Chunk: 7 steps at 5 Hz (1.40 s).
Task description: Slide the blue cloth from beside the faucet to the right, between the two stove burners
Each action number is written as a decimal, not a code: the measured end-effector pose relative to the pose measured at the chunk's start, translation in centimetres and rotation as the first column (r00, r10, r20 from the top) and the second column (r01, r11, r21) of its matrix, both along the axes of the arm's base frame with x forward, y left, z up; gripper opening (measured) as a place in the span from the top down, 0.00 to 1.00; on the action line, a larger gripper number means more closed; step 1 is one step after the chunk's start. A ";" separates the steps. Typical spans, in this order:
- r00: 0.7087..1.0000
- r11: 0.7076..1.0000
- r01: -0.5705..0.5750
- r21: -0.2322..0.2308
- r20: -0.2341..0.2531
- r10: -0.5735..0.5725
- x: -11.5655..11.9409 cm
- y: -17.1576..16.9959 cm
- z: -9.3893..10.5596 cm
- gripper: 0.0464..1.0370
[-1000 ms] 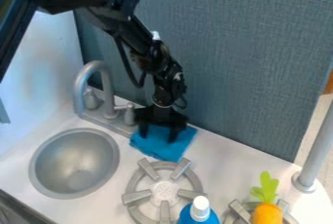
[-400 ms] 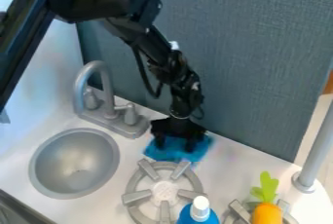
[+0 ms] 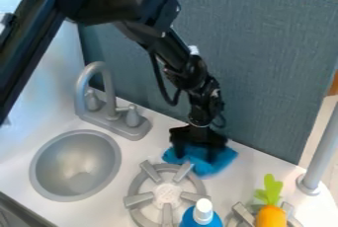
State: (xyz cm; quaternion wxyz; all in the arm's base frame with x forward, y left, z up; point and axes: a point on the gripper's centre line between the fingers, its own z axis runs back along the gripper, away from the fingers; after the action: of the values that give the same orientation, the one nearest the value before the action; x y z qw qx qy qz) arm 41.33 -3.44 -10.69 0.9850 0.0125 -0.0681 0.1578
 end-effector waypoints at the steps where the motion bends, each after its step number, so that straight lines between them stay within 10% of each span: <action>1: 0.999 0.999 0.038 -0.017 0.035 -0.038 0.6 -2.6 0.2 0.03; 4: 0.988 0.989 0.143 -0.044 0.061 -0.140 0.3 -9.4 0.0 0.03; 7: 0.992 0.995 0.100 -0.011 0.073 -0.099 -2.5 -8.9 1.4 0.04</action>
State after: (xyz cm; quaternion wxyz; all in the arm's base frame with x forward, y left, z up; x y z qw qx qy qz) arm 38.82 -12.32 -9.26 0.9887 -0.0041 -0.1029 0.1092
